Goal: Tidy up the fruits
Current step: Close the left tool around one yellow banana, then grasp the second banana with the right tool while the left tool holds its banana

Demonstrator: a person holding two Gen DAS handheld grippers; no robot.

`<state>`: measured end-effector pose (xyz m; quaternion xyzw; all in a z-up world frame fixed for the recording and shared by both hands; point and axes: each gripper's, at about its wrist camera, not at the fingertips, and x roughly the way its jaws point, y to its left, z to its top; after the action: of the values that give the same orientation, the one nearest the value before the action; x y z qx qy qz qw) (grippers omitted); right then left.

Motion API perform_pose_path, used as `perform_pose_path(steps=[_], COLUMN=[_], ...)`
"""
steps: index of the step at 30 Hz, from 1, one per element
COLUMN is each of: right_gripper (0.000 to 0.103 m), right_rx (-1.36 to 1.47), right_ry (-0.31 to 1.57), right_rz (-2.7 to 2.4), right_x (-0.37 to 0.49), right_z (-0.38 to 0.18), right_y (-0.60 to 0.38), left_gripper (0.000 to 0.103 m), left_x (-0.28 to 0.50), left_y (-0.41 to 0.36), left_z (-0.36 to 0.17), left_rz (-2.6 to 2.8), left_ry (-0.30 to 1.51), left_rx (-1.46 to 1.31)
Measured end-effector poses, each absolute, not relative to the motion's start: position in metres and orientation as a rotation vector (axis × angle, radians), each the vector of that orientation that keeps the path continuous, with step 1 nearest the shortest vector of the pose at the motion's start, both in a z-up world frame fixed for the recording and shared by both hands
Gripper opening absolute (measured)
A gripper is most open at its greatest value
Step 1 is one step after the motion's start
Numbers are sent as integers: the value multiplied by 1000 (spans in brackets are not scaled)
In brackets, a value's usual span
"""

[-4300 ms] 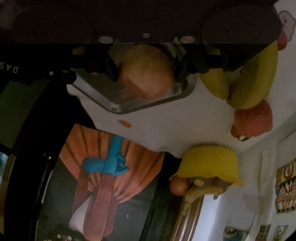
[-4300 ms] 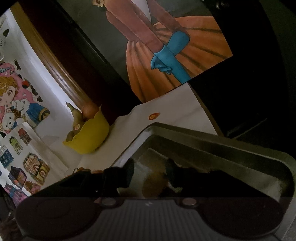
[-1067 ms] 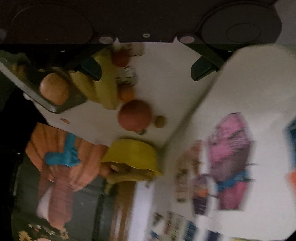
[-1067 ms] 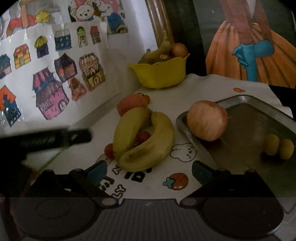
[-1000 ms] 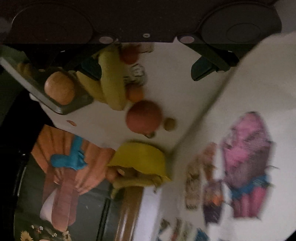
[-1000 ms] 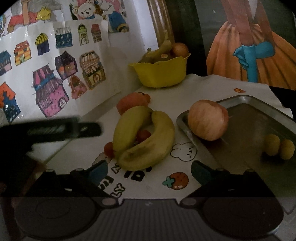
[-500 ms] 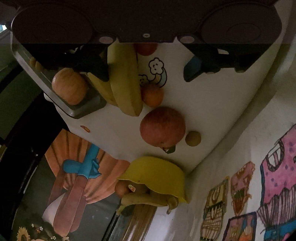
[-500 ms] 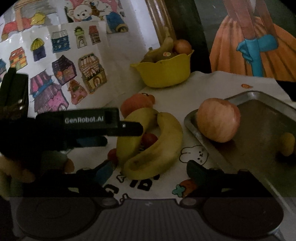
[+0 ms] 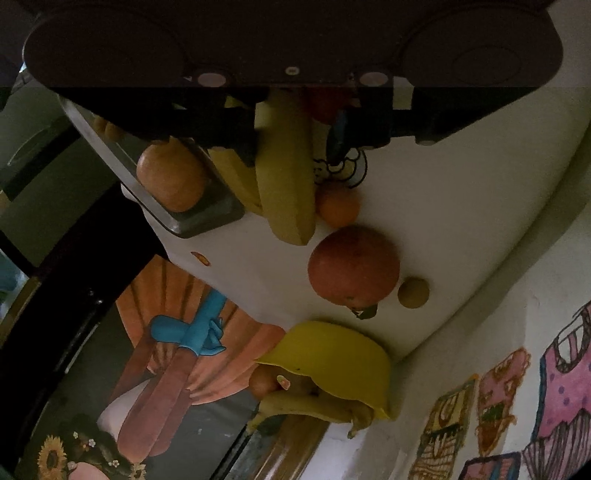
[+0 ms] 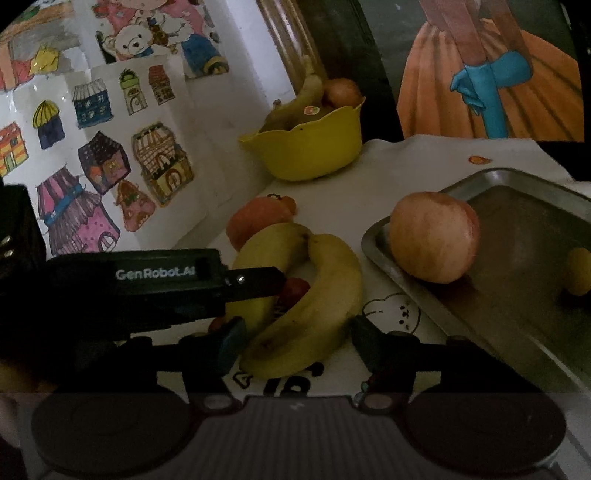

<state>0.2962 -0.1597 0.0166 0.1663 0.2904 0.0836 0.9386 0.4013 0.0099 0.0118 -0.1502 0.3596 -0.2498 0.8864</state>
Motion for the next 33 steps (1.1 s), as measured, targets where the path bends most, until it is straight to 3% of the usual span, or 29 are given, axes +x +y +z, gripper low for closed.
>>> perform_pose_path(steps=[2,5,8,9,10,21,33], right_gripper=[67,67,65,60,58,55,44], right_rx=[363,410,404,404,409,446,327], right_ry=[589,581,578,578,580,609,675], right_rz=[170,156,135,138,140,116,129], right_x=[296,298,299,299,299,303,289], right_z=[16,15,15,15,15,17,27], right_y=[-162,-168,-168,-167,-167,-171,-164], left_gripper=[42,51,44,35,34,34,33], left_x=[402,405,404,403,402,393,348], left_y=[10,12,12,11,10,22,31], left_z=[11,7,8,9,10,16,27], left_rz=[-523,-509,-517,-527,-537,-502,-499], left_ry=[748,758,757,750,745,766,765], left_rx=[-323,-334,-337,-335,-332,-360,-310])
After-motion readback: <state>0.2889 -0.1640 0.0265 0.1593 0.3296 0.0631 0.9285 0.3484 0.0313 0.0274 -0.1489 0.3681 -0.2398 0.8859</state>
